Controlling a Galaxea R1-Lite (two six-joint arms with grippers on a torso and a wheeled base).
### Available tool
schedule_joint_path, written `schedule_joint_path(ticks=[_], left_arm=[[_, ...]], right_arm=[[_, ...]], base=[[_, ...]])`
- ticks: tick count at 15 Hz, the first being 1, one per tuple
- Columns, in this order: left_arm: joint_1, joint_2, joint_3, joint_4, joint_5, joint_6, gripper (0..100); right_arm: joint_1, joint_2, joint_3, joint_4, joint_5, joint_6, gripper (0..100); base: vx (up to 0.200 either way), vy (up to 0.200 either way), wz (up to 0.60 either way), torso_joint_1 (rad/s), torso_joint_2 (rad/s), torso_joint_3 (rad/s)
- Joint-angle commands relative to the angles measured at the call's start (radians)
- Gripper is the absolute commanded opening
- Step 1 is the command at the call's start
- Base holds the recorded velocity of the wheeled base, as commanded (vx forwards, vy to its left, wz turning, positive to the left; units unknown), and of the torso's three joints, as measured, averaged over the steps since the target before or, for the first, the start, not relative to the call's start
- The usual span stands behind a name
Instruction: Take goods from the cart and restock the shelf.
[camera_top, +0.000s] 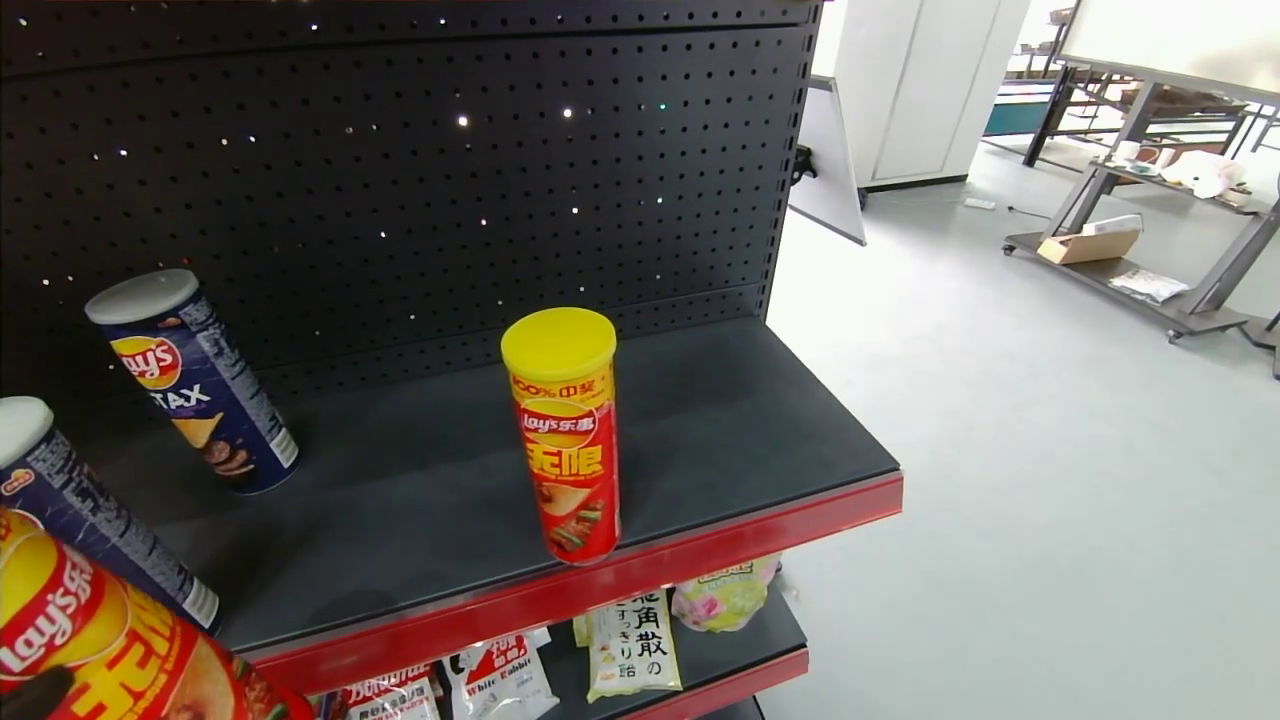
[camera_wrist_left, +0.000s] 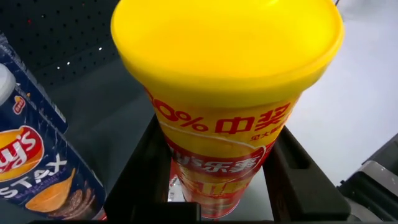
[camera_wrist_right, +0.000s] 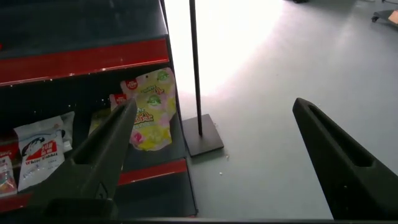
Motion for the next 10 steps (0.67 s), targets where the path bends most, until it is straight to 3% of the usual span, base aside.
schedule_joint_path(ticks=[1, 5, 10], left_arm=[[0.000, 0.056, -0.005, -0.001, 0.003, 0.000, 0], [0.000, 0.172, -0.063, -0.024, 0.010, 0.003, 0], [0.000, 0.356, -0.085, -0.162, 0.010, 0.026, 0]], right_arm=[[0.000, 0.001, 0.000, 0.000, 0.000, 0.000, 100], [0.000, 0.001, 0.000, 0.000, 0.000, 0.000, 100], [0.000, 0.001, 0.000, 0.000, 0.000, 0.000, 100]], base=[[0.000, 0.000, 0.00, 0.000, 0.00, 0.000], [0.000, 0.000, 0.00, 0.000, 0.00, 0.000], [0.000, 0.000, 0.00, 0.000, 0.00, 0.000]])
